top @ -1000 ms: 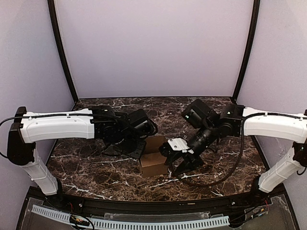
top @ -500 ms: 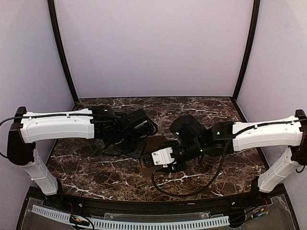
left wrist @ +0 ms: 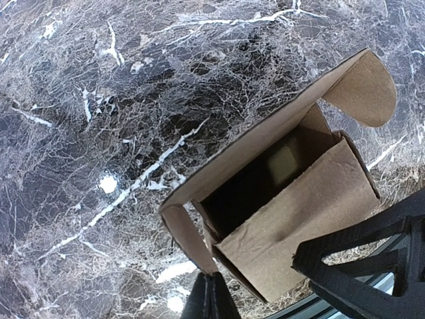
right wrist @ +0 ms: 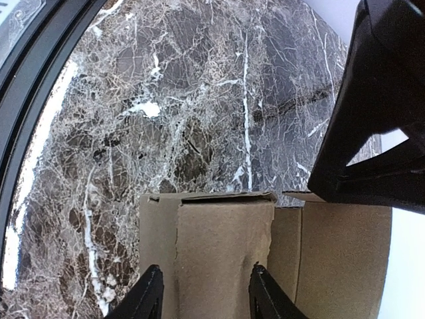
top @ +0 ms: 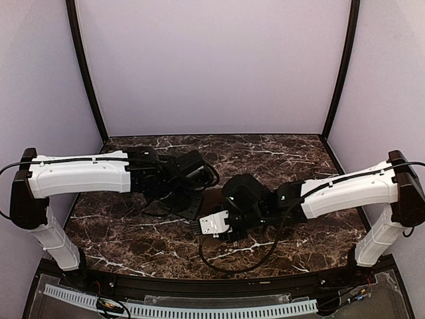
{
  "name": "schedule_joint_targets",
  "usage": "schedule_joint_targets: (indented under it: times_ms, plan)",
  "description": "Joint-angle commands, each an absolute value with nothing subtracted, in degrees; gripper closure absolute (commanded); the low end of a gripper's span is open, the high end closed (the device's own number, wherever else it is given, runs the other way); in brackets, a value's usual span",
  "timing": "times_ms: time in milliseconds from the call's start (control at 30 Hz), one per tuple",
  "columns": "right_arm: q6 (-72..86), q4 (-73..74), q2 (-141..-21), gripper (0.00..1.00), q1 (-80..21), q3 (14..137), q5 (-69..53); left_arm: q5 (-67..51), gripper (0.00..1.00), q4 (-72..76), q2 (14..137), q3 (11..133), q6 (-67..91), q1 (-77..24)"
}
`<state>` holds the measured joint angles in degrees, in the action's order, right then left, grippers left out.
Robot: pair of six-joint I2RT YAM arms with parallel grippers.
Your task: Fold the paper box
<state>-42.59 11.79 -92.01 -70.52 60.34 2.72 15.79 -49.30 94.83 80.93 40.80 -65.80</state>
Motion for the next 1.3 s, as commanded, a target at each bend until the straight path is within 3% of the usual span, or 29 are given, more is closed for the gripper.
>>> schedule_joint_targets:
  times_ms: [0, 267, 1267]
  plan:
    - [-40.91, 7.46, -93.52, 0.58, -71.1, 59.85, 6.77, 14.42, 0.99, -48.74, 93.8, 80.26, 41.22, -66.01]
    - [-39.51, 3.65, -93.31, 0.62, -71.09, 58.2, 9.76, 12.84, 0.99, -47.62, 94.14, 79.67, 42.2, -66.01]
    - [-36.69, -14.6, -90.12, 0.63, -69.14, 49.77, 15.96, 10.31, 0.99, -42.74, 95.42, 76.52, 43.71, -66.09]
